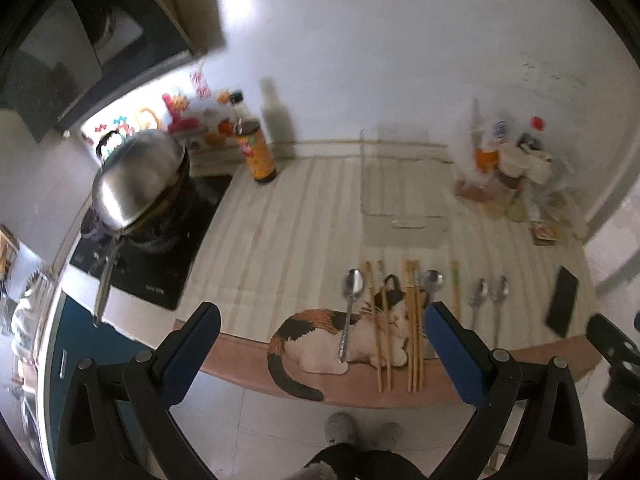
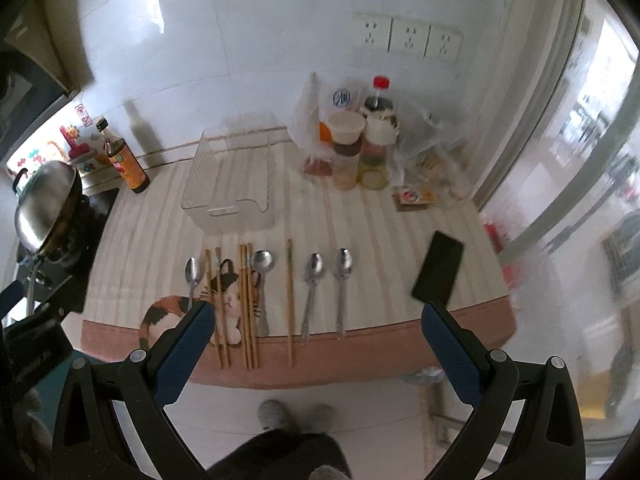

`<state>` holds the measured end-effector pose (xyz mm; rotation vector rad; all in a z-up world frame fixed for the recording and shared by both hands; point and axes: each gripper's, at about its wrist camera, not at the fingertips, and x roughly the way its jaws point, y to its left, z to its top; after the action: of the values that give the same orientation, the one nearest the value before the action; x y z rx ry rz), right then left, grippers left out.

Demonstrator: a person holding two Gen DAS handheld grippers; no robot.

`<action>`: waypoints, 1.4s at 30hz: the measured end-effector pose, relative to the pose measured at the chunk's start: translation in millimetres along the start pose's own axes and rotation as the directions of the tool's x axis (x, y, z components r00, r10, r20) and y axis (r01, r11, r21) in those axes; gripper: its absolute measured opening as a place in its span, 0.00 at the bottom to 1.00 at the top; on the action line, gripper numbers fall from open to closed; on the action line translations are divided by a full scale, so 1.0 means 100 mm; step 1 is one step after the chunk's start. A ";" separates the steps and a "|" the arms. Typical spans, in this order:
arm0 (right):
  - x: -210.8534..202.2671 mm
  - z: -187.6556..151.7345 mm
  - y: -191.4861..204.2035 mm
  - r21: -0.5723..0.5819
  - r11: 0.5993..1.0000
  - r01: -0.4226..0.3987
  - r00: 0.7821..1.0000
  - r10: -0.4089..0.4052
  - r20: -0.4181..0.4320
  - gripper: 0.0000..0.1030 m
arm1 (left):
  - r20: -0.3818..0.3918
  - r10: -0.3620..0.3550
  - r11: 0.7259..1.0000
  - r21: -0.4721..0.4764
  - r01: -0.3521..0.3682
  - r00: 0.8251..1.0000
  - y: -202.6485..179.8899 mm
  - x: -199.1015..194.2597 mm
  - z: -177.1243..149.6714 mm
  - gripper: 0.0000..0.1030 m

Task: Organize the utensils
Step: 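Grasp a plain chopstick with the left tool while the right tool grasps a green-banded chopstick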

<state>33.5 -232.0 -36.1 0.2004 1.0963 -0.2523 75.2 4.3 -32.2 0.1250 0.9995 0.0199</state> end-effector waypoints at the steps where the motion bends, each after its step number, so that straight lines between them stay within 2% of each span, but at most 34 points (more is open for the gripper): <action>1: 0.11 0.03 -0.01 0.009 1.000 -0.008 1.000 0.008 -0.008 1.00 | -0.014 0.006 1.000 -0.015 -0.006 1.000 0.01 0.11 0.00 1.00; 3: 0.32 0.02 -0.05 0.022 1.000 -0.008 1.000 0.009 -0.025 0.98 | -0.062 0.002 0.999 -0.034 -0.005 0.998 0.02 0.36 -0.02 1.00; 6: 0.69 0.00 -0.10 0.037 0.999 -0.029 0.997 0.032 -0.072 0.88 | -0.154 -0.019 0.998 -0.059 0.010 0.988 0.03 0.78 -0.08 1.00; 8: 0.96 -0.01 -0.11 0.051 0.997 -0.061 0.991 0.066 -0.113 0.75 | -0.208 -0.022 0.998 -0.067 0.008 0.978 0.03 1.04 -0.12 1.00; 9: 1.12 -0.01 -0.10 0.058 0.995 -0.082 0.986 0.089 -0.141 0.72 | -0.242 -0.037 0.997 -0.074 0.020 0.970 0.04 1.21 -0.15 0.99; 11: 1.40 -0.02 -0.10 0.073 0.991 -0.112 0.975 0.124 -0.185 0.54 | -0.299 -0.055 0.996 -0.085 0.031 0.953 0.04 1.49 -0.21 0.94; 12: 1.53 -0.04 -0.09 0.085 0.988 -0.131 0.966 0.146 -0.213 0.50 | -0.335 -0.068 0.995 -0.092 0.039 0.940 0.04 1.65 -0.26 0.88; 13: 1.62 -0.05 -0.09 0.099 0.984 -0.149 0.958 0.168 -0.231 0.43 | -0.363 -0.084 0.994 -0.102 0.049 0.928 0.04 1.77 -0.29 0.79; 14: 1.74 -0.07 -0.08 0.118 0.980 -0.160 0.949 0.185 -0.254 0.38 | -0.383 -0.102 0.992 -0.113 0.063 0.918 0.02 1.85 -0.31 0.77; 18: 2.05 -0.15 -0.06 0.155 0.975 -0.160 0.934 0.201 -0.296 0.35 | -0.441 -0.227 0.972 -0.162 0.171 0.868 -0.13 2.16 -0.42 0.68; 19: 2.11 -0.17 -0.04 0.166 0.974 -0.155 0.929 0.201 -0.312 0.34 | -0.458 -0.250 0.967 -0.160 0.198 0.853 -0.21 2.24 -0.44 0.56; 22: 2.26 -0.20 -0.03 0.193 0.971 -0.143 0.913 0.204 -0.352 0.34 | -0.499 -0.279 0.960 -0.150 0.235 0.820 -0.37 2.44 -0.46 0.40; 24: 2.33 -0.21 -0.02 0.193 0.972 -0.133 0.909 0.197 -0.367 0.34 | -0.519 -0.282 0.959 -0.146 0.241 0.807 -0.44 2.58 -0.47 0.37; 26: 2.38 -0.22 -0.01 0.190 0.975 -0.115 0.908 0.181 -0.379 0.34 | -0.532 -0.281 0.959 -0.140 0.245 0.799 -0.49 2.70 -0.48 0.30; 28: 2.40 -0.23 0.00 0.194 0.975 -0.108 0.903 0.178 -0.390 0.34 | -0.543 -0.269 0.963 -0.125 0.241 0.796 -0.52 2.76 -0.50 0.12; 29: 2.42 -0.25 0.01 0.194 0.975 -0.109 0.902 0.179 -0.392 0.34 | -0.544 -0.260 0.965 -0.118 0.234 0.798 -0.53 2.77 -0.50 0.08; 30: 2.44 -0.25 0.03 0.192 0.975 -0.111 0.901 0.180 -0.394 0.34 | -0.528 -0.248 0.968 -0.105 0.227 0.812 -0.53 2.75 -0.49 0.04; 35: 2.57 -0.23 0.17 0.179 0.974 -0.139 0.894 0.201 -0.400 0.34 | -0.518 -0.236 0.971 -0.085 0.225 0.822 -0.46 2.70 -0.50 0.04; 38: 2.67 -0.20 0.28 0.161 0.975 -0.151 0.892 0.204 -0.403 0.33 | -0.519 -0.223 0.974 -0.088 0.207 0.825 -0.30 2.65 -0.55 0.04; 42: 2.87 -0.17 0.39 0.113 0.987 -0.109 0.892 0.148 -0.428 0.33 | -0.533 -0.229 0.973 -0.126 0.191 0.815 -0.10 2.60 -0.64 0.04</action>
<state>155.2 -219.6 -299.1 0.4211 1.5125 -0.1367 162.1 19.8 -285.5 -0.0620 1.5825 -0.1217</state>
